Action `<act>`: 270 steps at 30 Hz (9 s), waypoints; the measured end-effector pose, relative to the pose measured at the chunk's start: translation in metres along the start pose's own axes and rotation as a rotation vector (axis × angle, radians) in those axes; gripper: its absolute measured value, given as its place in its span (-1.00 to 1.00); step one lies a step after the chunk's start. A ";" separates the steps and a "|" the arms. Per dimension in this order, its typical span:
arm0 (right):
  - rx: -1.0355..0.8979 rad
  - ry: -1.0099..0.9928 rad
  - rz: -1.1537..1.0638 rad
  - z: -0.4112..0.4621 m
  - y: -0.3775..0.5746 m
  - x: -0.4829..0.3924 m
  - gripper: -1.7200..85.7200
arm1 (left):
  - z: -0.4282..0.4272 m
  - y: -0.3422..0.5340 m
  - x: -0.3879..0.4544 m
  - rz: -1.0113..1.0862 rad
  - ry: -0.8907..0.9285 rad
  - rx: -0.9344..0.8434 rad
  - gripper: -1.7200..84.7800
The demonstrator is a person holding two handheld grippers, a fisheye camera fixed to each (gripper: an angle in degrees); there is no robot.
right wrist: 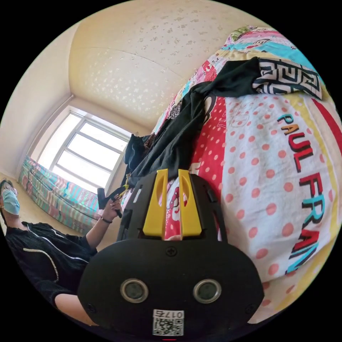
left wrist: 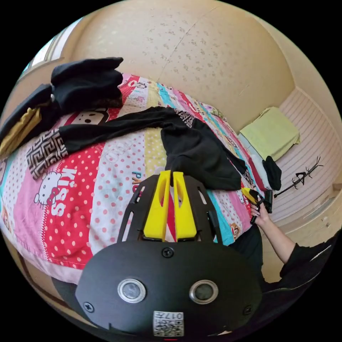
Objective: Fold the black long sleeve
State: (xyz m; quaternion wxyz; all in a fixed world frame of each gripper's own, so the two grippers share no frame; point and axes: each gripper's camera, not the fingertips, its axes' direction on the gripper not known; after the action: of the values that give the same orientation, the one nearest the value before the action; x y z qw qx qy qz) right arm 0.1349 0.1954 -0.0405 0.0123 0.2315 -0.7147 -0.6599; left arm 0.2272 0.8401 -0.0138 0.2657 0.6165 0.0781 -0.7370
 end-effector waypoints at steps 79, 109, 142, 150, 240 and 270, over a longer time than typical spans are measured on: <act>-0.390 0.714 -0.212 0.166 0.023 -0.204 -0.83 | 0.039 0.052 -0.041 0.162 -0.072 -0.309 -0.84; -0.010 0.720 -0.268 0.069 0.083 -0.280 -0.82 | 0.050 0.110 -0.016 0.462 -0.138 -0.243 -0.83; -0.111 0.742 -0.433 0.095 0.140 -0.277 -0.70 | -0.020 0.062 -0.036 0.052 0.163 -0.163 -0.89; -0.368 1.005 -0.527 0.175 0.159 -0.262 -0.69 | -0.038 0.055 -0.038 0.004 0.274 -0.123 -0.89; -0.199 0.483 -0.177 0.085 0.029 -0.306 -0.91 | -0.015 0.075 -0.075 0.021 0.114 -0.111 -0.98; 0.060 0.730 0.131 0.080 -0.154 -0.082 -0.76 | 0.183 -0.007 -0.013 0.215 0.075 -0.282 -0.98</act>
State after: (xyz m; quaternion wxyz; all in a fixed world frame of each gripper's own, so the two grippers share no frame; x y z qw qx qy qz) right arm 0.2302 0.2954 -0.1734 0.3018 0.4053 -0.6957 -0.5105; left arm 0.0660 0.7684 0.0387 0.4238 0.6050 0.1242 -0.6625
